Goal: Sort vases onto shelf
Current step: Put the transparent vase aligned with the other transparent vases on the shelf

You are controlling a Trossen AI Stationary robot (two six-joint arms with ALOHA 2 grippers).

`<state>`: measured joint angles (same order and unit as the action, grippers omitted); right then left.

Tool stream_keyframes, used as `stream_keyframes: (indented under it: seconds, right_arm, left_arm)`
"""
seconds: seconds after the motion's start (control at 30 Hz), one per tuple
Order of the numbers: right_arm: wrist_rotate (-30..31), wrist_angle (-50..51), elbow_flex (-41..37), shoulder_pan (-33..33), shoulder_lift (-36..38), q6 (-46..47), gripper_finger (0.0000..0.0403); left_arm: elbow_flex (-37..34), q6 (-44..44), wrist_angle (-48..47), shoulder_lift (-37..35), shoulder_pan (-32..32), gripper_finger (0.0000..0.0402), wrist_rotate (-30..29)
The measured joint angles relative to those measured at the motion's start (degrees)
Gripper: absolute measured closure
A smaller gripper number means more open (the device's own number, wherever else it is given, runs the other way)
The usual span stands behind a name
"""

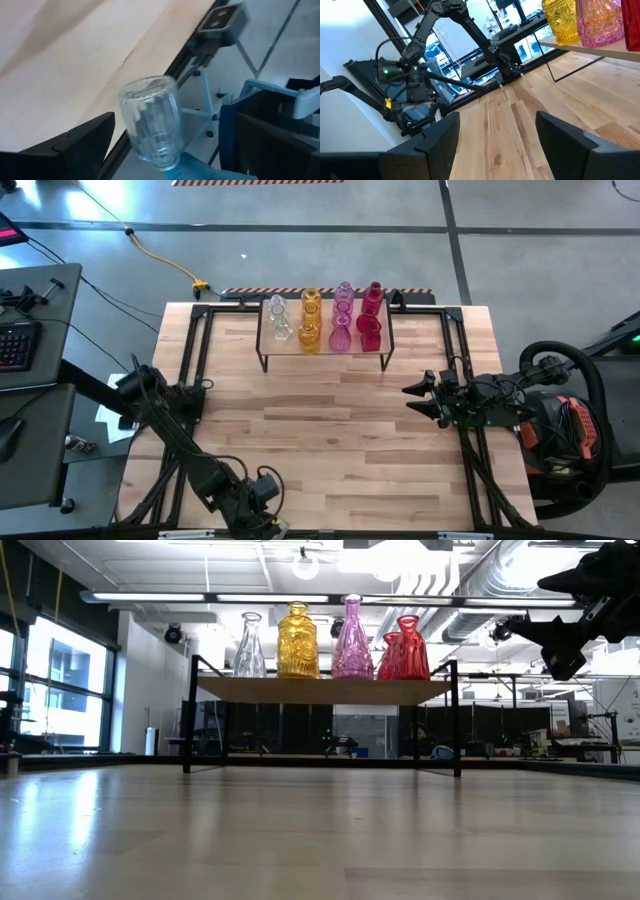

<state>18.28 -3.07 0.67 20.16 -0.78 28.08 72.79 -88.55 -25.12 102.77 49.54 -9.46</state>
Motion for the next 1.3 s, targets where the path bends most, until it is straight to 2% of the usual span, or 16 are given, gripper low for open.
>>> stream_keyframes:
  seconds: [0.17,0.37,1.3]
  right_arm:
    - [-0.01,0.0,0.0,0.0,0.0,0.0,0.0158]
    - [0.0,0.0,0.0,0.0,-0.02,0.0,0.0158]
    - [-0.02,0.0,0.0,0.0,-0.02,0.0,0.0158]
  left_arm:
    - [-0.02,-2.67,1.58,2.48,0.06,0.0005,3.21]
    - [-0.04,-2.01,4.97,3.54,0.15,0.0005,2.98]
    - [-0.07,-4.4,3.07,5.4,0.13,0.0005,3.03]
